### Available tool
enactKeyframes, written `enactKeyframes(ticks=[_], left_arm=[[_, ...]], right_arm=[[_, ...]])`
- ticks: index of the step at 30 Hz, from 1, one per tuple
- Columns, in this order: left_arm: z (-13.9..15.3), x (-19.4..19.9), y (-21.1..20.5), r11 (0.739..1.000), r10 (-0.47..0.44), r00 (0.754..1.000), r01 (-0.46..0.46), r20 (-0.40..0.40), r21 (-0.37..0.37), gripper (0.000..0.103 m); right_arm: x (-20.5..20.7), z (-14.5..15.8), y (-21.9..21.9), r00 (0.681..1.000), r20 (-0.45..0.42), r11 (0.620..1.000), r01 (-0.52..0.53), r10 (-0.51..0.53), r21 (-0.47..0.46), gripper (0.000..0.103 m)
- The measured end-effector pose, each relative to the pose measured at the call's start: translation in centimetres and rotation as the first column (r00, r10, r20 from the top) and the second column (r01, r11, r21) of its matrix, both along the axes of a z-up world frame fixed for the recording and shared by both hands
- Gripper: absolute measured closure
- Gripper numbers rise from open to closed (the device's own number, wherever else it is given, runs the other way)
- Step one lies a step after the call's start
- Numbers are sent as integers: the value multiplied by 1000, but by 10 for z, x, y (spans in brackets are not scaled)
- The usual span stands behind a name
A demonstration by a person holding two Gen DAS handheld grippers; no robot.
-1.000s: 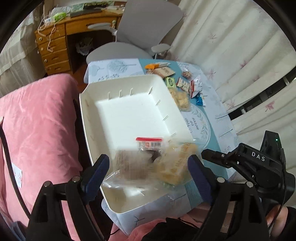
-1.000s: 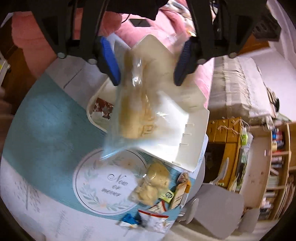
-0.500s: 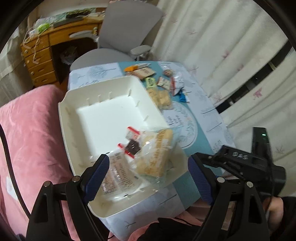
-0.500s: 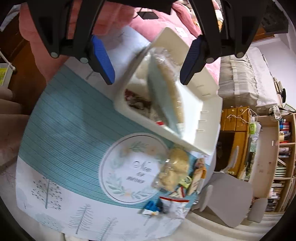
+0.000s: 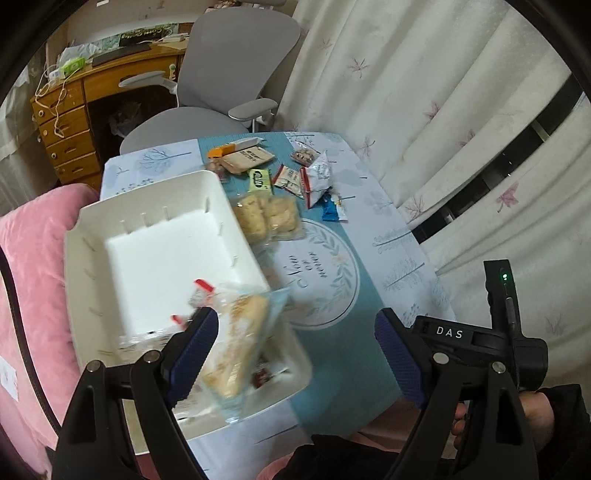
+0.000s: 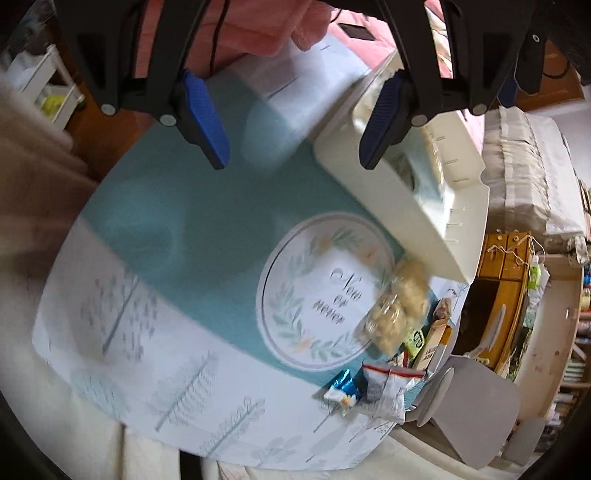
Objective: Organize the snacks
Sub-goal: 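Move both tools back from the tray toward the remaining snacks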
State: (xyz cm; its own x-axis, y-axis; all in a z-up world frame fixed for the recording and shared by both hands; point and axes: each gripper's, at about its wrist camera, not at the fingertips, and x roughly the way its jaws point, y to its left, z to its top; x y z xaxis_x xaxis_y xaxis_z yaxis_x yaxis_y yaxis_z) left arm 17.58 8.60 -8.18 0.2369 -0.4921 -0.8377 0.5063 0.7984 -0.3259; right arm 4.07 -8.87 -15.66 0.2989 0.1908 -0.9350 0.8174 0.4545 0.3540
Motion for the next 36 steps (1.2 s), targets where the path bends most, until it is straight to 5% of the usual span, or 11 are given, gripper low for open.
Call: enactKeyframes(ticks=[9,19,28,36], left_arm=[[-16,5,-71,995,89,995,-87,-47,43,17],[-53,32,-135,968,236,963,-223,-127,111,17],[-80,81,-159,924,360,922,-332,-143,188,17],[-121,126,-179,893,406,898,-351,-169,283,17]], right_arm=[[25,12,-75,983,-26,977,-183,181,-106,30],[60,17,-128,922,37,901,-368,386,-231,30],[89,18,-144,823,120,781,-466,555,-417,30],[121,-3,-139,700,132,638,-536,702,-553,30]])
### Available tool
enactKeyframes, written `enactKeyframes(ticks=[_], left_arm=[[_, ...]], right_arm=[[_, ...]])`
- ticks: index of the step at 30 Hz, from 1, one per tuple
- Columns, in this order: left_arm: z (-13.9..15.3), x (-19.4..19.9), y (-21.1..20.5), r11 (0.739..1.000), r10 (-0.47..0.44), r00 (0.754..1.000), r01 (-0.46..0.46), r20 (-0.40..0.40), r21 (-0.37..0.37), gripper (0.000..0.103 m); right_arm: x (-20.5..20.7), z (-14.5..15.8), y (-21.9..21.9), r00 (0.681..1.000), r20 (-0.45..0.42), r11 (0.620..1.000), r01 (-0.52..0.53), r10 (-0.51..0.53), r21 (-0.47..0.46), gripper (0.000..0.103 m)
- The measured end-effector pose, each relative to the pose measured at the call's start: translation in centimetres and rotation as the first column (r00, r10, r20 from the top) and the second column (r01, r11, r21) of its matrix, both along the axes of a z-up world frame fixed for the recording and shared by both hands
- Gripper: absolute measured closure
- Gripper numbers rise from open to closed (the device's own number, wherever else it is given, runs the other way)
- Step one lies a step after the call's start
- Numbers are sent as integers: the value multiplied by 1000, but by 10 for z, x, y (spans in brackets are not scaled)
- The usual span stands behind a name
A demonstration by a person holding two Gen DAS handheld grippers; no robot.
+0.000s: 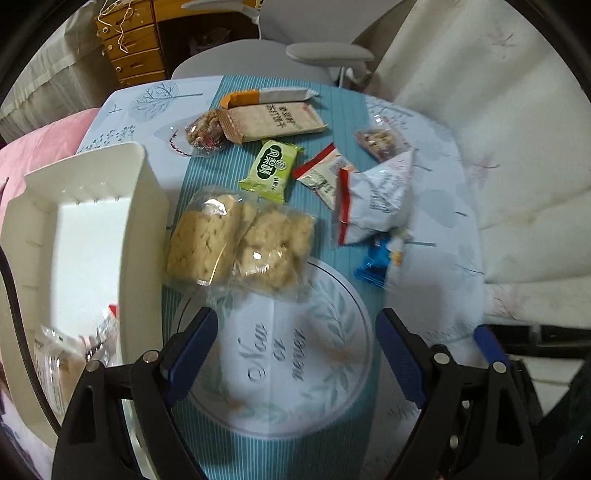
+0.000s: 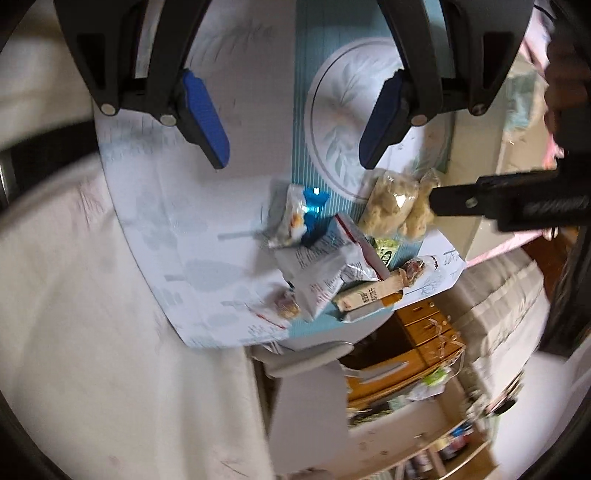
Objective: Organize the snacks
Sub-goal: 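Move both tools back from the tray toward the remaining snacks, then grasp clear crumbly pastry bag with left tool while right grasps blue packet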
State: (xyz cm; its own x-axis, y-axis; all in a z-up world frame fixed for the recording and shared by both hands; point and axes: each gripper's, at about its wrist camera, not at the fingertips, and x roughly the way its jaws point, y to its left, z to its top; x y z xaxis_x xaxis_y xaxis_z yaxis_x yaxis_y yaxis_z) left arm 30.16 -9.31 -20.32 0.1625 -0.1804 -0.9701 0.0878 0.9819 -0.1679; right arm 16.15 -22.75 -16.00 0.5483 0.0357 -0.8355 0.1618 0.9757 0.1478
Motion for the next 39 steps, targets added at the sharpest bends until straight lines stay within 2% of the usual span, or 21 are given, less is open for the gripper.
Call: enactKeyframes(ticks=[9,18,23,27,29,33,35,39], left_arm=[[-42,34,-19,991,-10,1000,12,-15,133,17],[-58,46,-28,968,-62,998,51,35,246,17],[-65,50,-30,956,-96,994,75,59,284,23],[-72,51,-36,936,-125,989,92,76,341,27],[-73,49,-40,931,-139,987,101,86,352,30],[-75,44,-46,921,-163,981,112,107,373,33],[-73,40,-48,919,-167,979,112,116,378,39],[-70,35,-49,923,-169,978,112,125,369,47]], right_arm=[[40,-34,0,997,34,995,-65,68,-82,30],[66,-63,9,991,26,986,-129,133,-101,37],[75,-72,10,989,16,984,-148,150,-97,50],[78,-78,9,986,13,983,-161,163,-91,55],[78,-77,10,984,23,981,-177,179,-82,63],[76,-76,9,983,31,981,-181,183,-71,70],[76,-75,6,983,32,982,-179,181,-63,79],[76,-72,1,984,18,984,-174,175,-43,86]])
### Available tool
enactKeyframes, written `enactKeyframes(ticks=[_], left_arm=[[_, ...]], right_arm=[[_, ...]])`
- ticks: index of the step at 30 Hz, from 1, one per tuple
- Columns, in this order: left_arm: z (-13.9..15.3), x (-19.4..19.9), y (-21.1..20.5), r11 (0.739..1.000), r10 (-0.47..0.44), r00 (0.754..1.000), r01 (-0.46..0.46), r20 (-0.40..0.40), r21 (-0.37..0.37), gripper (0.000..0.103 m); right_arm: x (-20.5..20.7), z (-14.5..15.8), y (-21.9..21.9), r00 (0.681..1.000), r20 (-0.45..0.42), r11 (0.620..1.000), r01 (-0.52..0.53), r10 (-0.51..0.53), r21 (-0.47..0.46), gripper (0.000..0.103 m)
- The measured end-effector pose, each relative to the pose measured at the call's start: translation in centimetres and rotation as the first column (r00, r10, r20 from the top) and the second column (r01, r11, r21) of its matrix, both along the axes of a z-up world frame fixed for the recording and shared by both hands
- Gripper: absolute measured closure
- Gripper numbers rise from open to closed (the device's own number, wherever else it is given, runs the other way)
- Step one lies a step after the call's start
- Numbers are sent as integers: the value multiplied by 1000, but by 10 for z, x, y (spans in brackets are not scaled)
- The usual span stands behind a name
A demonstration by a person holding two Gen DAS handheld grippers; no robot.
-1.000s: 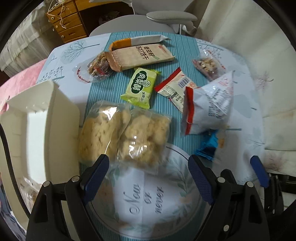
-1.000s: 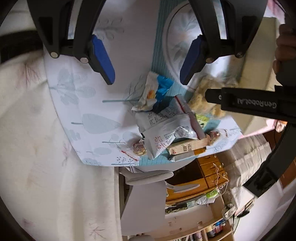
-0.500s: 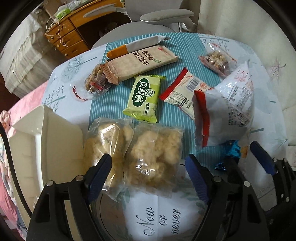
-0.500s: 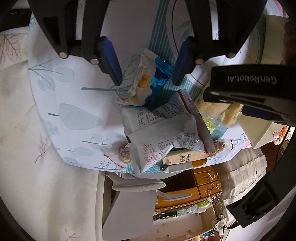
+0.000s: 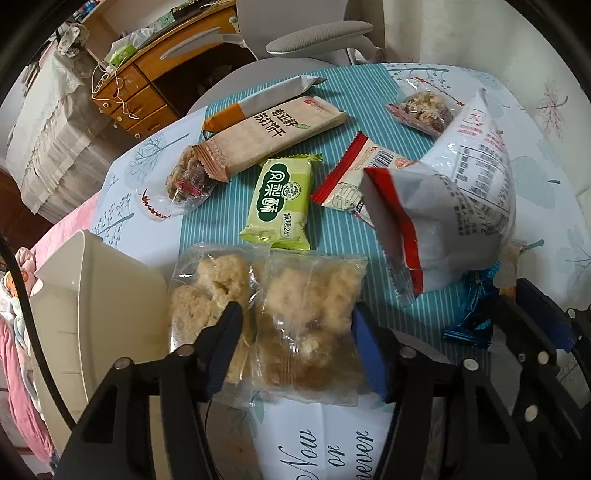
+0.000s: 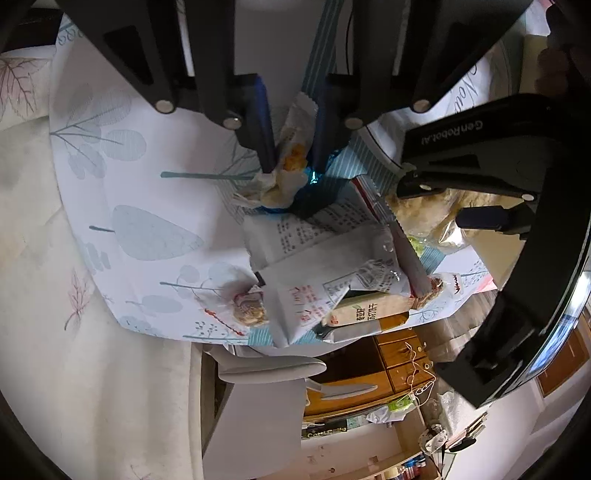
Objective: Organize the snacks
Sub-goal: 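Grasp clear crumbly pastry bag with left tool while right grasps blue packet, then carry pastry bag and blue packet into the white tray and open both tools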
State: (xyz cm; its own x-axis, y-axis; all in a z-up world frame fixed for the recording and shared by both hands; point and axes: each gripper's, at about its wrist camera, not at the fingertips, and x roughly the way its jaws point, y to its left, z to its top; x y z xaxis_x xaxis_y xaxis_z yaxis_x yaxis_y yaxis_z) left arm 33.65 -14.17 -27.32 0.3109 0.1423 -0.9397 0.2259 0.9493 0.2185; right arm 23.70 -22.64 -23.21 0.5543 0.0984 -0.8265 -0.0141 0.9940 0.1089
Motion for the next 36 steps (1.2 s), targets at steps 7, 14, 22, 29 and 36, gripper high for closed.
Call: enactKeyframes(ticks=[7,14,22,29,36], left_arm=[[6,-9,-1,999,-13,999,11,-32,-51,69],[14,-29,9,993,-9,995,-3,-104,-120,74],[53,-59,28,979,-7,996,-10,-84,-201,75],[89,-77,54,961,26,999,-37,-45,-273,75],[121,-95,80,930,43,998,-25,41,-366,75]], right_arm=[[-9,5,-8,1000,-25,1000,10,-10,3,101],[-25,15,-10,999,-35,1000,27,-27,0,103],[-31,29,-13,997,-27,997,68,-67,33,102],[-14,25,-17,993,-26,991,114,-112,65,63],[6,4,1,993,-63,995,101,-100,12,55]])
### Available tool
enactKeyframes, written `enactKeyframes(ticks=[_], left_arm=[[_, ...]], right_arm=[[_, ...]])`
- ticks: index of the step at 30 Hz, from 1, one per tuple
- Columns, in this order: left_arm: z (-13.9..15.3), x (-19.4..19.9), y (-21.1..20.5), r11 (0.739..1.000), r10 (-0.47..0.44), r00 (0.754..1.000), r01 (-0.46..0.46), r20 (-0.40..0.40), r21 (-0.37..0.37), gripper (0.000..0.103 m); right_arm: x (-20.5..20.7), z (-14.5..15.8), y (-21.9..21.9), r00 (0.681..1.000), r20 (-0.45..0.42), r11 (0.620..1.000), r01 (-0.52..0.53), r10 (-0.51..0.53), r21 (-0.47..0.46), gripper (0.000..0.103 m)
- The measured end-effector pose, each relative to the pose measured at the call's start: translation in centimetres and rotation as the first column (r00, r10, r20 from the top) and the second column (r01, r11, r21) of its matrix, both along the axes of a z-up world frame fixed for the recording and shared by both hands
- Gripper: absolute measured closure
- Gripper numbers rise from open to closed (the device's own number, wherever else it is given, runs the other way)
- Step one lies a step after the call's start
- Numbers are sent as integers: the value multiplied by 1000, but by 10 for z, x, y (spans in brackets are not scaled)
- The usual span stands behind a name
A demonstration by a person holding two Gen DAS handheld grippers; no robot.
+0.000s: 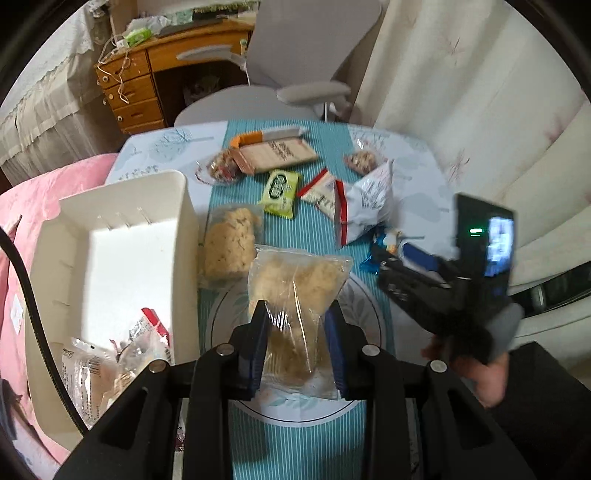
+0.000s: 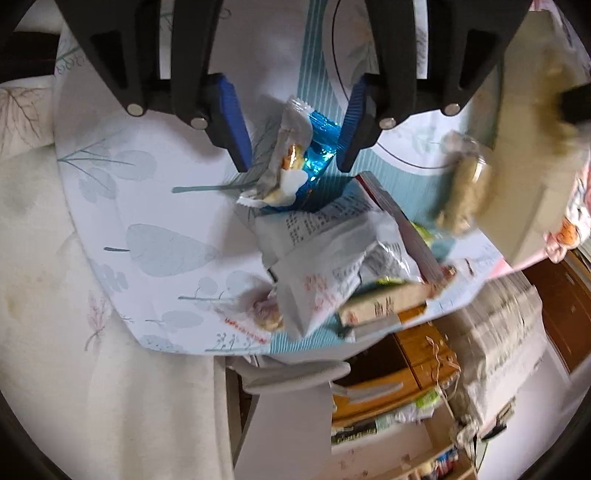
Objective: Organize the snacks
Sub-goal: 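Carry pastry bag and blue packet into the white tray and open both tools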
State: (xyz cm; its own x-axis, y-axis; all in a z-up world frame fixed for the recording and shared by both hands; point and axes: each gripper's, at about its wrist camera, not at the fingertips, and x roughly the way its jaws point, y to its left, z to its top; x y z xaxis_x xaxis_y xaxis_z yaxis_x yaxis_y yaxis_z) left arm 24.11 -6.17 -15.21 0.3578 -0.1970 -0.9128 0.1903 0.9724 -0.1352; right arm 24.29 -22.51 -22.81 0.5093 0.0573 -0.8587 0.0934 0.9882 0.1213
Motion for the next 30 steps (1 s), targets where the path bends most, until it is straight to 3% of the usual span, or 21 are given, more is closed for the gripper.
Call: enactKeyframes(ticks=[7,9,13,20,30], left_arm=[[23,-21,36,994,58,997,-53,49,-100,75],[27,-26,43,992,76,996,-69,53,-110,75],[35,-36,60,986,121,991,-114,52,-120,75],[42,-55,99,967,215,976,-210,22,-146,75],[31,-78,147,937,293,953,-302,-79,-175,75]], right_arm=[[9,-10,7,999,9,996,44,-43,-74,56],[10,-12,8,999,6,997,32,-31,-72,69],[9,-12,6,999,2,998,47,-47,-52,71],[-14,-8,-3,994,-59,995,96,-95,23,72],[-73,7,16,986,-137,993,102,-94,54,72]])
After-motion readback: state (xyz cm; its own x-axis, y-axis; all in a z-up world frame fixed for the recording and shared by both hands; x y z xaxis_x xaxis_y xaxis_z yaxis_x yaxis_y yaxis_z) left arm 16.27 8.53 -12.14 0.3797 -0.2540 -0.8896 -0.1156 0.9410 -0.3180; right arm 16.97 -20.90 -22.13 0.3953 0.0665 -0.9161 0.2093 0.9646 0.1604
